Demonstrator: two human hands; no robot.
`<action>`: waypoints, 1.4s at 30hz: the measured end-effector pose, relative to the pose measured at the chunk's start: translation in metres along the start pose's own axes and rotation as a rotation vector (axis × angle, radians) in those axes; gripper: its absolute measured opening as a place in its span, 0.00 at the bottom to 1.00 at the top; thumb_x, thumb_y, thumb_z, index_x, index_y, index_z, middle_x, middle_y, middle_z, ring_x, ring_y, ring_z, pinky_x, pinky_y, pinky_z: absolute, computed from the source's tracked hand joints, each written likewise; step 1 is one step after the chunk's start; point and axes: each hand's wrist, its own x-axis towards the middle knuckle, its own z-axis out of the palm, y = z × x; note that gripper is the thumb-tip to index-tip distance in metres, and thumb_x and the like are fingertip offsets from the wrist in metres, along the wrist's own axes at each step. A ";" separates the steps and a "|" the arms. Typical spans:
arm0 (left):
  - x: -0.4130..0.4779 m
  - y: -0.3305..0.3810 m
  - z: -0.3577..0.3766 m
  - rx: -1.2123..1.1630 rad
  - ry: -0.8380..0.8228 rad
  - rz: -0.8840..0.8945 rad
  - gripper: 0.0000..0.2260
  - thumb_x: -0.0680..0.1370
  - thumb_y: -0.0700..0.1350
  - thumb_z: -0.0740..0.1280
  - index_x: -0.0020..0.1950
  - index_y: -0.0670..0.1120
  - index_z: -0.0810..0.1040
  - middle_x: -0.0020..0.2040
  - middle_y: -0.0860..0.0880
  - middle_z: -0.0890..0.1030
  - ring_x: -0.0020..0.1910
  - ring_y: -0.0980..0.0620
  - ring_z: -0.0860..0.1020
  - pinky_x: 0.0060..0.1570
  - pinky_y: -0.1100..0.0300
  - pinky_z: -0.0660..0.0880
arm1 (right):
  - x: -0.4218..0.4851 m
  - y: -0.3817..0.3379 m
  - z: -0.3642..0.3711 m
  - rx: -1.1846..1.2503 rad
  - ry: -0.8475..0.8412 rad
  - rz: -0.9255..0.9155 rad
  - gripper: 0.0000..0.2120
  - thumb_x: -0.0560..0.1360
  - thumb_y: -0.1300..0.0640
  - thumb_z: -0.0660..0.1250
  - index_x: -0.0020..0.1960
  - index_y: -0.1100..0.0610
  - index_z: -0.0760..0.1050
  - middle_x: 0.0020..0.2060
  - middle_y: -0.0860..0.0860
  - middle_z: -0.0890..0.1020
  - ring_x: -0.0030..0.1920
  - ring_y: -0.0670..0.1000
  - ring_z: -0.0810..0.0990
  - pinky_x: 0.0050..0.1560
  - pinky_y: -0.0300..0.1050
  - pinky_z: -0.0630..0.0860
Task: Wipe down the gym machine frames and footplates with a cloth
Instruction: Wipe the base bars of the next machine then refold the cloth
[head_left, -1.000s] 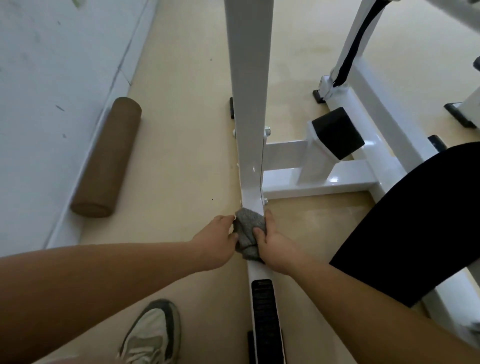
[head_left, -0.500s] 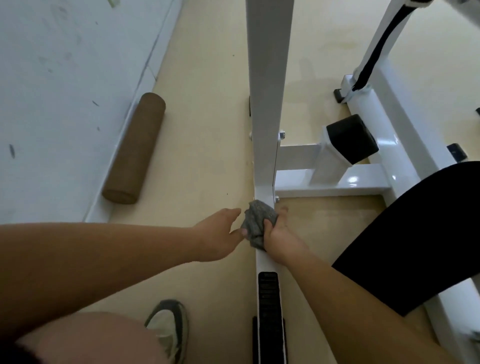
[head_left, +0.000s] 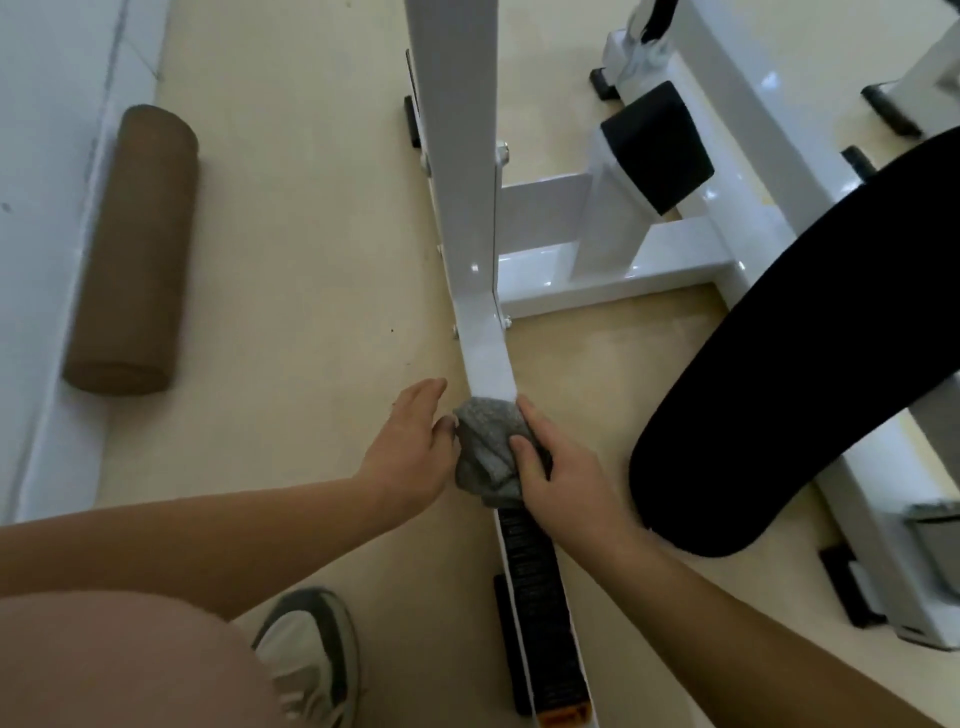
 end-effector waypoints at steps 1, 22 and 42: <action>-0.010 -0.004 0.004 -0.008 -0.004 -0.012 0.23 0.86 0.45 0.59 0.80 0.44 0.62 0.78 0.46 0.65 0.75 0.47 0.67 0.76 0.46 0.65 | -0.007 0.000 0.001 -0.020 -0.070 0.024 0.27 0.85 0.54 0.59 0.82 0.49 0.58 0.71 0.41 0.69 0.71 0.37 0.66 0.68 0.23 0.60; -0.089 -0.009 0.055 -0.102 -0.264 0.080 0.37 0.78 0.70 0.49 0.81 0.51 0.59 0.76 0.52 0.69 0.75 0.53 0.67 0.76 0.50 0.64 | -0.135 0.034 0.008 -0.068 -0.205 0.279 0.24 0.81 0.42 0.65 0.71 0.44 0.57 0.60 0.36 0.73 0.54 0.31 0.75 0.52 0.22 0.69; -0.051 0.014 0.021 -0.213 -0.022 -0.063 0.25 0.87 0.52 0.54 0.83 0.45 0.57 0.82 0.48 0.60 0.80 0.51 0.58 0.80 0.57 0.52 | -0.024 -0.016 0.020 -0.222 -0.051 0.130 0.49 0.79 0.38 0.66 0.83 0.57 0.36 0.82 0.56 0.49 0.81 0.56 0.56 0.75 0.46 0.61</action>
